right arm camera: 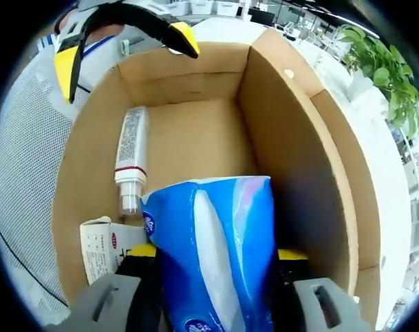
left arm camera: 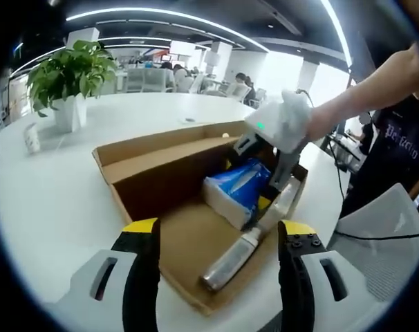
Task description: Operate the shoe box by opening the lid, removing the specified soft item, and placing it in the target area until the item is outside and the box remains undamaged.
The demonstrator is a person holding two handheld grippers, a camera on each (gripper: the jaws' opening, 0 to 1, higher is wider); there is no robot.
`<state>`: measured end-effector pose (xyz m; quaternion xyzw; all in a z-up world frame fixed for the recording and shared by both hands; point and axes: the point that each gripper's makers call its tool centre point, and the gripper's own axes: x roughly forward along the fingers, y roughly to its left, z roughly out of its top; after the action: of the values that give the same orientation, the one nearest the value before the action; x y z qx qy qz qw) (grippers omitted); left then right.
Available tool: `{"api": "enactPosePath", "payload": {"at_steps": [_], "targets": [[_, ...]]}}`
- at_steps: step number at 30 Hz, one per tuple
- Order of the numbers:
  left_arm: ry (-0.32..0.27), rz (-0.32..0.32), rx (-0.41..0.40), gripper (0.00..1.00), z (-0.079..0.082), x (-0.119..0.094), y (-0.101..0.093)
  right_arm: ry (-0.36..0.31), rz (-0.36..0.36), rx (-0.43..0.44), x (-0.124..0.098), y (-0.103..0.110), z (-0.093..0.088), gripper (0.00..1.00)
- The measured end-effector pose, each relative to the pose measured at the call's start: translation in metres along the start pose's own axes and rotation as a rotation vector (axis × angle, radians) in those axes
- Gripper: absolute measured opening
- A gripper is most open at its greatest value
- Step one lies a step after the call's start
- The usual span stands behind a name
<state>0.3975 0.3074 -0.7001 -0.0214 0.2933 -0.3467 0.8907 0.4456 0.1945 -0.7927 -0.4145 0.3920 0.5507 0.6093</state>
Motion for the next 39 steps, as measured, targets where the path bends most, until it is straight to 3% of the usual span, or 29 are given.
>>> {"api": "enactPosePath", "payload": {"at_steps": [4,11,26,39], "targets": [[-0.006,0.001,-0.001,0.68,0.001,-0.001,0.002,-0.020,-0.025,0.049,-0.004,0.001,0.003,0.51],[-0.008,-0.004,0.002,0.67,0.002,-0.003,0.004,-0.043,-0.056,0.062,-0.010,0.002,0.010,0.46],[-0.019,-0.008,0.013,0.66,0.005,-0.012,0.008,-0.114,-0.120,0.063,-0.039,0.001,0.038,0.45],[-0.026,0.005,-0.004,0.66,0.001,-0.022,0.011,-0.178,-0.175,0.103,-0.064,0.001,0.048,0.46]]}}
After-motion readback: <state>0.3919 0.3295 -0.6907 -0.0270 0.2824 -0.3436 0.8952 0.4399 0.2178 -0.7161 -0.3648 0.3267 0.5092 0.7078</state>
